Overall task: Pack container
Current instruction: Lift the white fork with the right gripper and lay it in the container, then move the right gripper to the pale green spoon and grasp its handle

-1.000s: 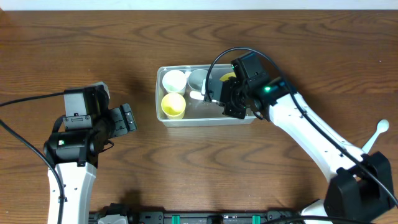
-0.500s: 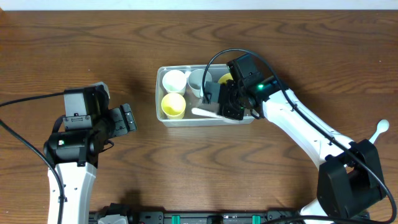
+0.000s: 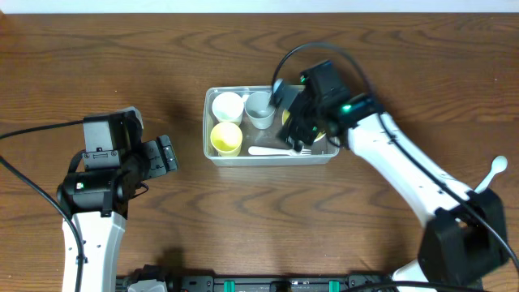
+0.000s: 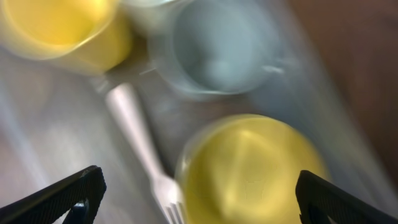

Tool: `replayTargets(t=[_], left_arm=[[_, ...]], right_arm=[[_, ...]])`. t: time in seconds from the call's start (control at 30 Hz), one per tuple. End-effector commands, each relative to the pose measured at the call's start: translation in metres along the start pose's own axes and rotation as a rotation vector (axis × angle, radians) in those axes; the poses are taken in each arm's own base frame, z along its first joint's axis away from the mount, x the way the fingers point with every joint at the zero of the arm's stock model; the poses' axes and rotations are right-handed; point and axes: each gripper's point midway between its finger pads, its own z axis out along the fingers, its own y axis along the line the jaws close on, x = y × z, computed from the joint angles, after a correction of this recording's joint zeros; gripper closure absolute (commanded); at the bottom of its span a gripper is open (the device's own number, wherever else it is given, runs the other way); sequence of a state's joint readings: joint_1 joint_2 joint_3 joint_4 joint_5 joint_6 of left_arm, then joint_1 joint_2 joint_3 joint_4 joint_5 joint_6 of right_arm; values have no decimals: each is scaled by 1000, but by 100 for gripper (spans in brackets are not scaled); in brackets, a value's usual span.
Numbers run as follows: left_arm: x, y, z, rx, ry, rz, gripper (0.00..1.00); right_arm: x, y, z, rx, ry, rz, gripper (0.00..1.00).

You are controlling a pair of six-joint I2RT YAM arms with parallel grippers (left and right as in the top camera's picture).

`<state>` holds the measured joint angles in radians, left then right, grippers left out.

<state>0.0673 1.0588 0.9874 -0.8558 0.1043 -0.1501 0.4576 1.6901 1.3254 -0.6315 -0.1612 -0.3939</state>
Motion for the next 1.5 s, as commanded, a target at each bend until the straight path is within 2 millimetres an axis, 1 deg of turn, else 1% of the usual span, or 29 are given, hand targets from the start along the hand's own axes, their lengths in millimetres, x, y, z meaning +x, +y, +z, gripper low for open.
replayTargets(t=[0.0,0.03,0.07,0.13,0.17,0.2,0.27,0.33,0.37,0.47,0.57,0.7,0.8,0.9,1.07,1.13,1.17,1.27,1.33,1.47], left_arm=[[5,3,4,-13,13,2,11],[5,3,4,-13,13,2,11],[5,3,4,-13,13,2,11],[5,3,4,-13,13,2,11],[5,3,4,-13,13,2,11],[5,3,4,-13,13,2,11],[5,3,4,-13,13,2,11],[4,3,4,-13,12,2,11],[5,3,4,-13,13,2,11],[5,3,4,-13,13,2,11],[5,3,4,-13,13,2,11],[5,3,4,-13,13,2,11],[5,3,4,-13,13,2,11],[5,3,4,-13,13,2,11],[5,3,4,-13,13,2,11],[5,3,4,-13,13,2,11],[5,3,4,-13,13,2,11],[5,3,4,-13,13,2,11],[5,3,4,-14,14,2,11],[5,3,4,-14,14,2,11]], right_arm=[[-5,-90,-76,327,-118,481,1],[6,-108,-90,380,-131,588,1],[23,-128,-109,437,-146,729,1],[60,-156,-137,506,-150,944,1],[82,-168,-149,541,-140,1041,1],[101,-177,-158,572,-126,1120,1],[151,-194,-177,642,-76,1289,1],[189,-203,-188,687,-25,1392,1],[213,-208,-196,715,5,1452,1],[267,-218,-211,775,66,1589,1],[312,-226,-220,817,110,1688,1],[358,-233,-222,835,170,1741,1],[391,-236,-213,820,237,1764,1],[414,-235,-198,792,293,1789,1],[437,-242,-170,742,358,1748,1],[440,-246,-157,701,354,1716,1],[440,-249,-146,657,338,1692,1],[442,-250,-128,592,327,1665,1],[447,-250,-121,582,338,1662,1],[450,-255,-108,541,325,1612,1]])
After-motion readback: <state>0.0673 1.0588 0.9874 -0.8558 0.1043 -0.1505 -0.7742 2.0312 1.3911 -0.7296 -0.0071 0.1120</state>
